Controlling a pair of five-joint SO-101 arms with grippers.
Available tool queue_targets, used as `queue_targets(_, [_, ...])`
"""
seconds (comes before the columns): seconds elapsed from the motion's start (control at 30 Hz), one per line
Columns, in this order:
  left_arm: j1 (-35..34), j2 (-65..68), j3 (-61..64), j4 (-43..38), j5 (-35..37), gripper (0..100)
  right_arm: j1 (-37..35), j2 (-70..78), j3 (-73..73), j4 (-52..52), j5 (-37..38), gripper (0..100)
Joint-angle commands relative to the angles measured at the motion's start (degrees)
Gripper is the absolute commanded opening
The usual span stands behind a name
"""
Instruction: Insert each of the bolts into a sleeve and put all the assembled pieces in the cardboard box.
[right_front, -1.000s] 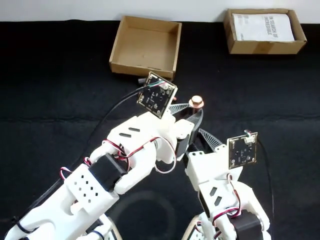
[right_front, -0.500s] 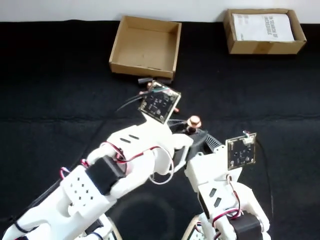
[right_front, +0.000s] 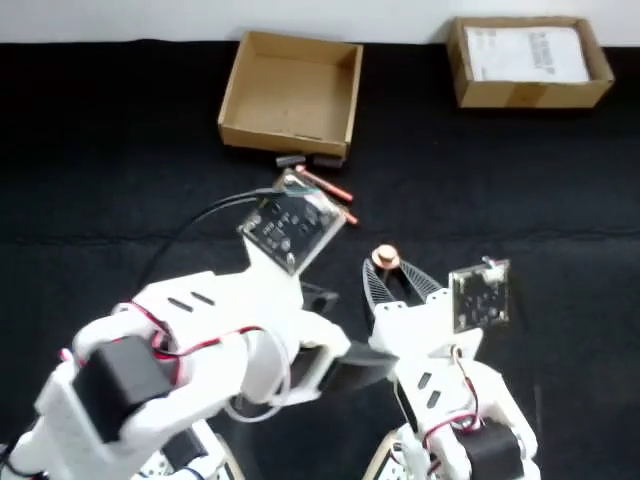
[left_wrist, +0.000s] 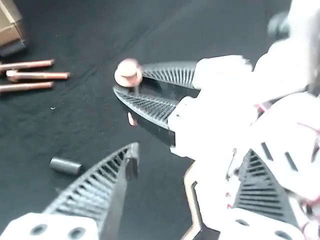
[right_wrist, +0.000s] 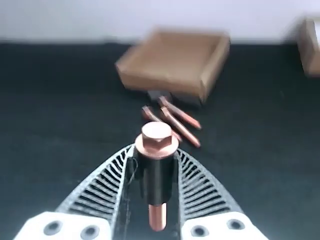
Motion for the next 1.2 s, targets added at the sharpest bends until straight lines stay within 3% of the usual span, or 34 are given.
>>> queue_targets(0.0, [0.6, -0.7, -10.3, 6.1, 0.4, 32, 0.9, -0.5, -0.4, -1.2, 0.5, 0.8])
queue_targets(0.13, [0.1, -0.7, -19.1, 9.1, 0.1, 29, 0.9, -0.5, -0.4, -1.2, 2.3, 0.8])
queue_targets(0.33, [-12.3, -0.7, -24.4, 9.1, 0.0, 0, 0.9, -0.5, -1.6, -4.4, 7.5, 0.8])
queue_targets(0.4, [-17.7, -1.5, -24.1, 9.1, 0.0, 4, 0.9, -0.2, -3.3, -5.7, 8.2, 0.8])
queue_targets(0.5, [-25.5, -2.7, -24.0, 9.1, 0.0, 1, 1.0, 4.6, -7.1, -6.5, 8.4, 0.8])
queue_targets(0.83, [-49.3, -2.9, -8.4, 8.2, -0.1, 1, 1.0, 38.6, -36.4, -6.6, 8.4, 0.8])
queue_targets(0.93, [-55.1, -3.0, -0.6, 2.5, -0.1, 1, 1.0, 50.2, -44.9, -6.7, 9.3, 0.8])
queue_targets(1.17, [-68.2, -3.0, 15.3, -12.7, -0.1, 1, 1.0, 74.7, -70.8, -6.8, 21.0, 0.8])
